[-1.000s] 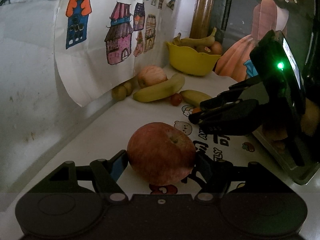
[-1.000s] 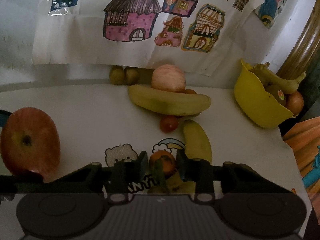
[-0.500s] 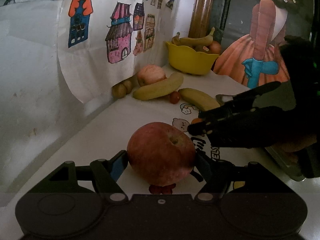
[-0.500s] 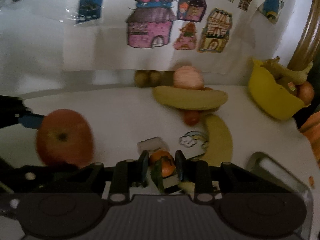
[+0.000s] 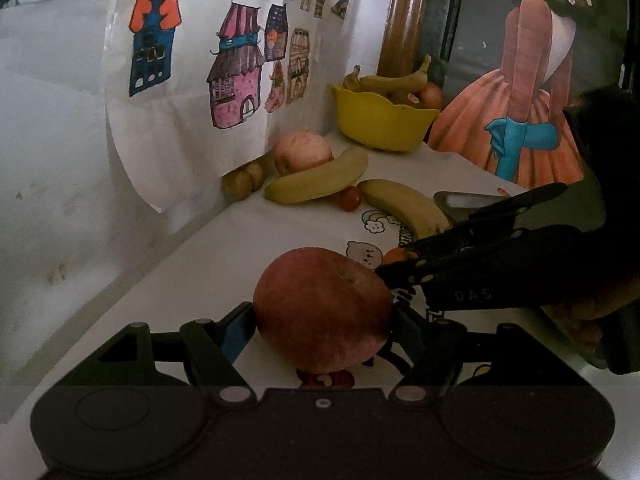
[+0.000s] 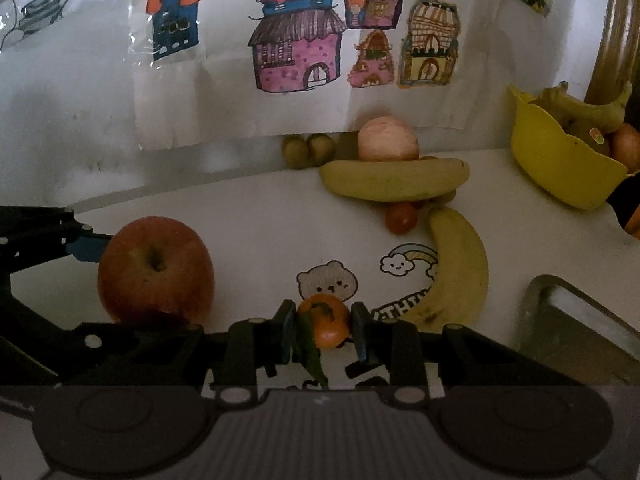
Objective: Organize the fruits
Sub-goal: 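Lift the orange with the right gripper while the left gripper carries the apple toward the tray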
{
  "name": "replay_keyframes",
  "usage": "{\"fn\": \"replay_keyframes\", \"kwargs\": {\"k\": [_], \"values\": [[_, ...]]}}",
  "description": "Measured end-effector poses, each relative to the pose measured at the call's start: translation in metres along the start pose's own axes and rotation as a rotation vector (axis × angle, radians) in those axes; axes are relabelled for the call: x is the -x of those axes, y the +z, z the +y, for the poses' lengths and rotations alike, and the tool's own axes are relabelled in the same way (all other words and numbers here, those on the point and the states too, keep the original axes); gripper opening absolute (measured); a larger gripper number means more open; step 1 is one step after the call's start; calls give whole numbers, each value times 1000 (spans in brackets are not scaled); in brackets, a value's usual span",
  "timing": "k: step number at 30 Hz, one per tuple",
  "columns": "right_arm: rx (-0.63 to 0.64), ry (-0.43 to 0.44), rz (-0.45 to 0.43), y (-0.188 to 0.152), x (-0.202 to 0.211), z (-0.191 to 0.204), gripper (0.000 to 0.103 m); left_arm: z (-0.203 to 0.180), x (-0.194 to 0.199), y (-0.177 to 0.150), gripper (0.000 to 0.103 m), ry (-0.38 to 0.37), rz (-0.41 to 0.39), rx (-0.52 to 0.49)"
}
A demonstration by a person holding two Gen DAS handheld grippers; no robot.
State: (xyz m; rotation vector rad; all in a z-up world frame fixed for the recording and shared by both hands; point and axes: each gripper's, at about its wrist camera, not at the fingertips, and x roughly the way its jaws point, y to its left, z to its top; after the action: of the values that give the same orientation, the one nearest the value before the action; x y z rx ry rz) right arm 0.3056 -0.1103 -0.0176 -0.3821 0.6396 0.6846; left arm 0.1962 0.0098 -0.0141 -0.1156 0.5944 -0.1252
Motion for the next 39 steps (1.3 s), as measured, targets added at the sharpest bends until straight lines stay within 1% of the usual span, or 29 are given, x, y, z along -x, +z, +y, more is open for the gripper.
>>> {"fn": "replay_keyframes", "kwargs": {"k": [5,9,12,19,20,26,30,39], "values": [[-36,21,-6,-3,0,-4,34,-1,-2,0,76,-2,7,-3],[-93,52,-9,-6,1,-10,34,-2,-1,-1,75,2,13,-7],[-103,49,-14,-9,4,-9,33,-4,1,-2,75,9,15,-12],[-106,70,-14,-23,21,1,33,-9,13,-8,75,-29,40,2],[-111,73,-1,-26,25,2,33,-11,15,-10,75,-37,44,2],[-154,55,-11,-45,52,3,33,-23,25,-18,75,-74,64,10],[-175,38,-24,-58,74,4,33,-36,33,-24,75,-102,68,-3],[-237,-31,-48,-89,122,-2,33,-67,44,-27,75,-199,69,-34]]}}
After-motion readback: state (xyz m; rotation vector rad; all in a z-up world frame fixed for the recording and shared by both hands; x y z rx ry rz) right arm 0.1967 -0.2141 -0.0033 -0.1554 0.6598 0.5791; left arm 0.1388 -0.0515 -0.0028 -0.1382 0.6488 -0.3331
